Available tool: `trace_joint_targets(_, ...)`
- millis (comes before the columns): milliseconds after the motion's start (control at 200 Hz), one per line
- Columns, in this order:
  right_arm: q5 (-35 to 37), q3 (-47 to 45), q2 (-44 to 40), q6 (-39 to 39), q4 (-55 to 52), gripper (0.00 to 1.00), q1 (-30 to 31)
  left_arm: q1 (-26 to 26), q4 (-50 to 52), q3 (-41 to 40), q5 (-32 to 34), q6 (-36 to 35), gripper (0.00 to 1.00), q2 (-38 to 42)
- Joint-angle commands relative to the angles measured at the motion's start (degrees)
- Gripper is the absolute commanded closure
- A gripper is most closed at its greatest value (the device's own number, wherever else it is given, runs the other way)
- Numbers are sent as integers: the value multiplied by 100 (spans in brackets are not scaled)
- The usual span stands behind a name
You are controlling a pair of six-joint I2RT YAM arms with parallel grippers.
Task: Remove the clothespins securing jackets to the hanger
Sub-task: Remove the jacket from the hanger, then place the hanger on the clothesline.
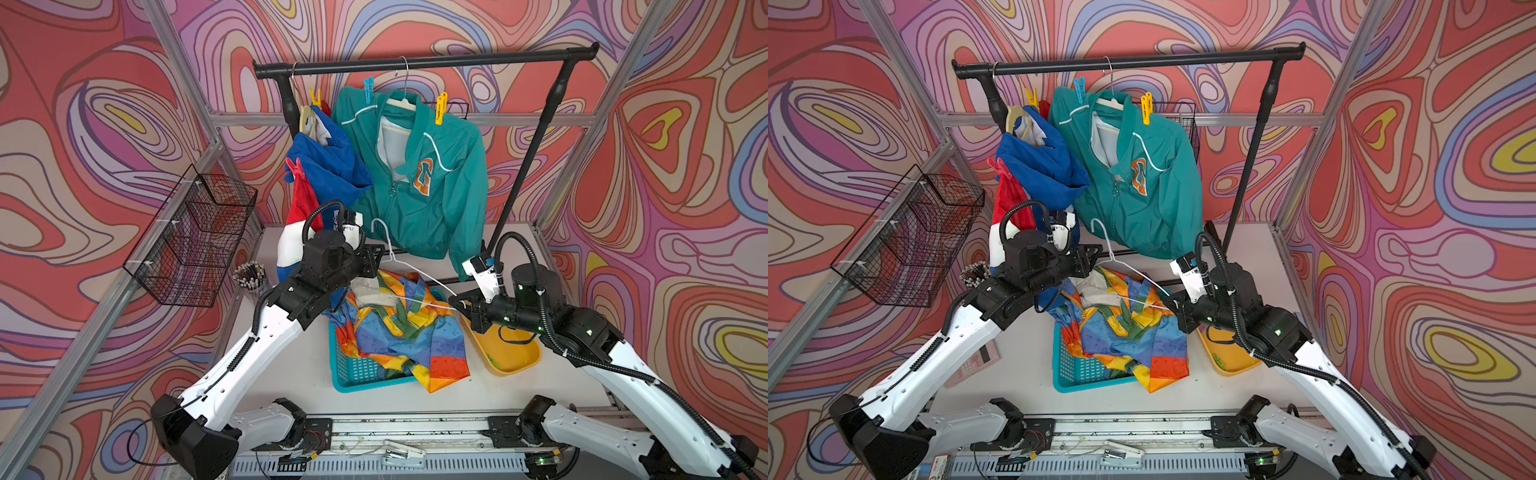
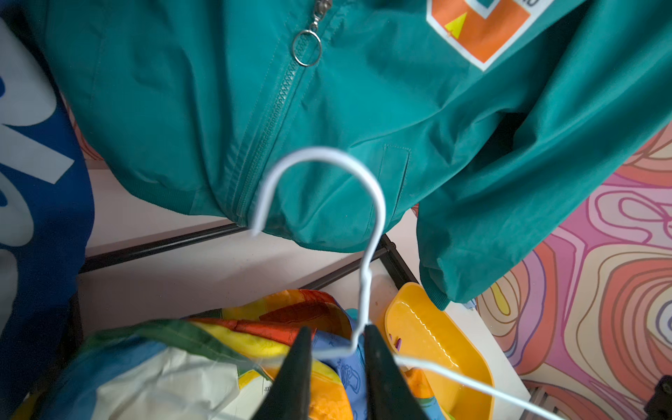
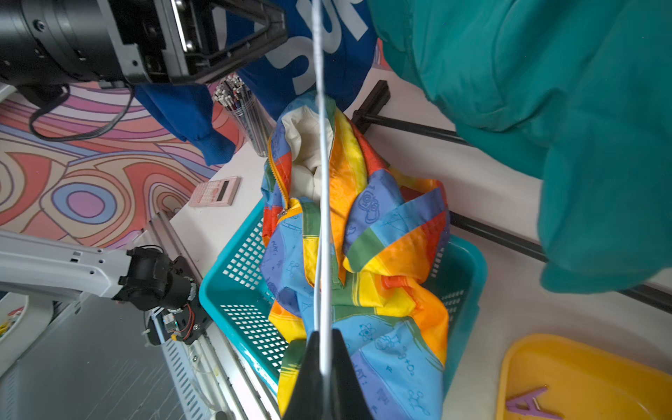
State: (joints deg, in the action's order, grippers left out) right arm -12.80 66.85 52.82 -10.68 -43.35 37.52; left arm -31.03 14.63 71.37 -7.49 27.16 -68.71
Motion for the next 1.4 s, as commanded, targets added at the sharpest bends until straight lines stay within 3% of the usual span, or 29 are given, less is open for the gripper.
trace_joint_targets(0, 430, 130, -195, 179, -352, 100, -8, 11, -338, 98, -97, 26, 41, 303)
trace_joint_targets(55, 488, 182, -257, 189, -433, 100, -8, 18, -406, 62, -113, 22, 34, 441)
trace_joint_targets(325, 305, 681, -658, 103, -841, 100, -8, 51, -96, -79, 427, -308, 20, 1003)
trace_joint_targets(546, 521, 1841, -790, 70, -1547, 100, -8, 466, 278, -276, 406, -187, 17, 1076)
trace_joint_targets(696, 1056, 2898, -653, 144, -2181, 100, -8, 676, 376, -466, 201, -27, 17, 942)
trace_joint_targets(1076, 3282, 5367, 380, 259, -4178, 100, -16, 676, 323, -678, 17, 66, 17, 817)
trace_joint_targets(1202, 3935, 5480, 639, 311, -4474, 100, -16, 676, 270, -686, -41, 79, 17, 780)
trace_joint_targets(1397, 3951, 5471, 878, 461, -4357, 100, -11, 672, 291, -751, -8, 26, 17, 801)
